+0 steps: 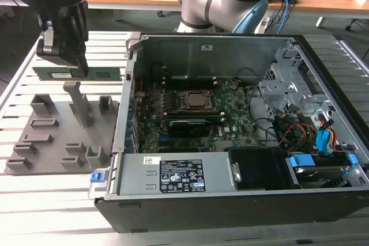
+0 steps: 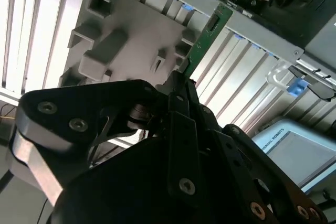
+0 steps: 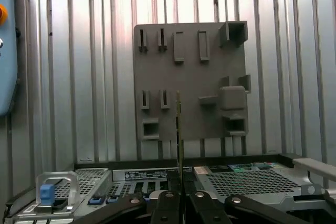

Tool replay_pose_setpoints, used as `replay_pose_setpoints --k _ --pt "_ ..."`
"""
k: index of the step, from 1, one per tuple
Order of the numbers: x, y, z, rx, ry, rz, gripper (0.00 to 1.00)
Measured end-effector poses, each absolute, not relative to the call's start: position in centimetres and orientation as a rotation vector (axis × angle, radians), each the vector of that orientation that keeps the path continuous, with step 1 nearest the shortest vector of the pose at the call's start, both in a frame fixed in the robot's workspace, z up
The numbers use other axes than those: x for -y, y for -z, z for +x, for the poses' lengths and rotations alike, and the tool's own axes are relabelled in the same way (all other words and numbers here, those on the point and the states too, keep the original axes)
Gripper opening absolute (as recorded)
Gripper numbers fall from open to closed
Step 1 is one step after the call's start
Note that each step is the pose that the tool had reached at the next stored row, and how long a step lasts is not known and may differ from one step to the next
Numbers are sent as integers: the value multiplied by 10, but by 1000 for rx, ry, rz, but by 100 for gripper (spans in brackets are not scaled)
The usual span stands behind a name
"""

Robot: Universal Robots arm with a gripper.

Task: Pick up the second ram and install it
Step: 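Pick up the second ram and move it above second insertion slot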

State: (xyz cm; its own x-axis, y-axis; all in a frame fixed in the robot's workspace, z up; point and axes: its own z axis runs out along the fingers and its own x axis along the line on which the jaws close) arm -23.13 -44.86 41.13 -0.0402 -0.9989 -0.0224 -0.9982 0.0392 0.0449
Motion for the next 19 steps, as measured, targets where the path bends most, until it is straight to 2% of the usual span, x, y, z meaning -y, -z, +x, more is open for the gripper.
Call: replay_pose_setpoints --k 19 --pt "448 -411 -155 2254 75 2166 14"
